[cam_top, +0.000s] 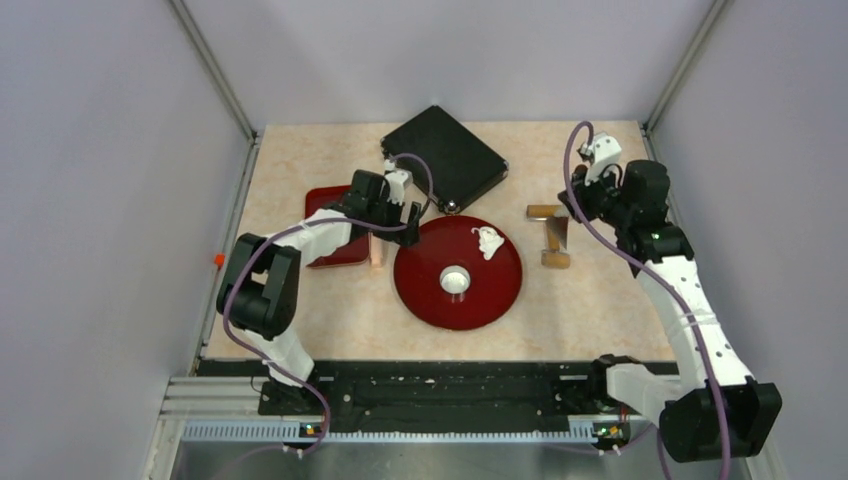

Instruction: Roll out the dumpling wrappers from the dough

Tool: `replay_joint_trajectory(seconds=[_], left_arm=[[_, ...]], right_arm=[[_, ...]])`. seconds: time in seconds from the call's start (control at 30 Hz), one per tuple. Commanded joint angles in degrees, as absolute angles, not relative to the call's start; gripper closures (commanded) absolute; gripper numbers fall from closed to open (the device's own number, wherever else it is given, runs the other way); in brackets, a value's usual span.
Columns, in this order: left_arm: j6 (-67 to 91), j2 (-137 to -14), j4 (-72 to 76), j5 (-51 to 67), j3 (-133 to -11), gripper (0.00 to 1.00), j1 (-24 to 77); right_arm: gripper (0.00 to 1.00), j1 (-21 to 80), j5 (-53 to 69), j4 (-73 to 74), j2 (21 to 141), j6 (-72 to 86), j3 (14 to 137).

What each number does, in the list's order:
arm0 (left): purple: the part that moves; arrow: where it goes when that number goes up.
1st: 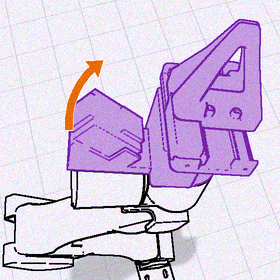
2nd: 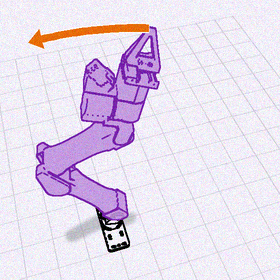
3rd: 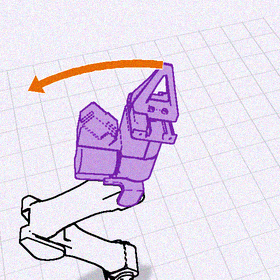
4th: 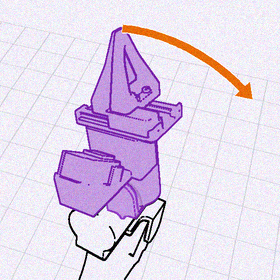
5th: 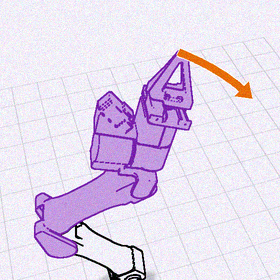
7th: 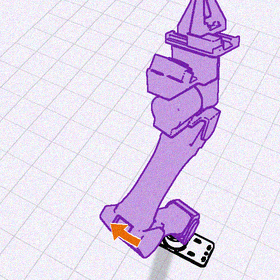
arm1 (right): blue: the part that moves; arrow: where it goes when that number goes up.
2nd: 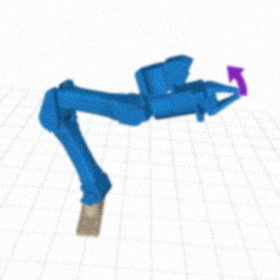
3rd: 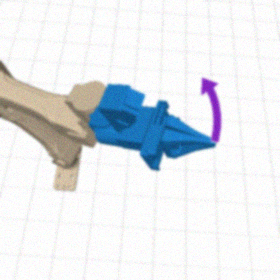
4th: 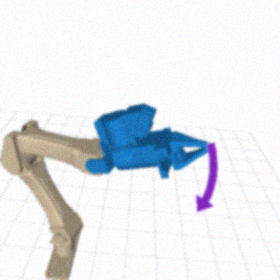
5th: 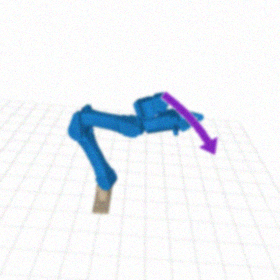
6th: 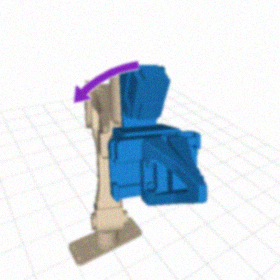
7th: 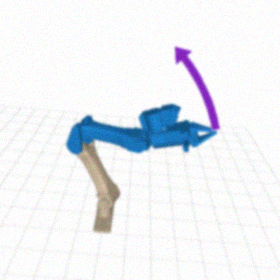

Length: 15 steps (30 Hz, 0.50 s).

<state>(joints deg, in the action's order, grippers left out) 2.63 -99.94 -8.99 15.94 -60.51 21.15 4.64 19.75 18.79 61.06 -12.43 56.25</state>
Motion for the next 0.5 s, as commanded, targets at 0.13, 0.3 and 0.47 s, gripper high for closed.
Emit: replay_joint_trajectory(seconds=[0.13,0.3,0.47], left_arm=[[-10.19,-95.6,-18.89,20.83,-71.02,0.07,27.98],[-13.68,-99.83,-24.1,21.64,-74.17,0.17,33.03],[-15.01,-103.5,-26.41,20.11,-75.74,0.28,35.01]], right_arm=[[1.0,0.43,26.77,15.9,56.87,-2.95,55.95],[1.0,-4.3,31.86,14.83,54.3,-2.72,53.63],[1.0,-4.75,33.66,13.16,50.77,-4.18,51.8]])
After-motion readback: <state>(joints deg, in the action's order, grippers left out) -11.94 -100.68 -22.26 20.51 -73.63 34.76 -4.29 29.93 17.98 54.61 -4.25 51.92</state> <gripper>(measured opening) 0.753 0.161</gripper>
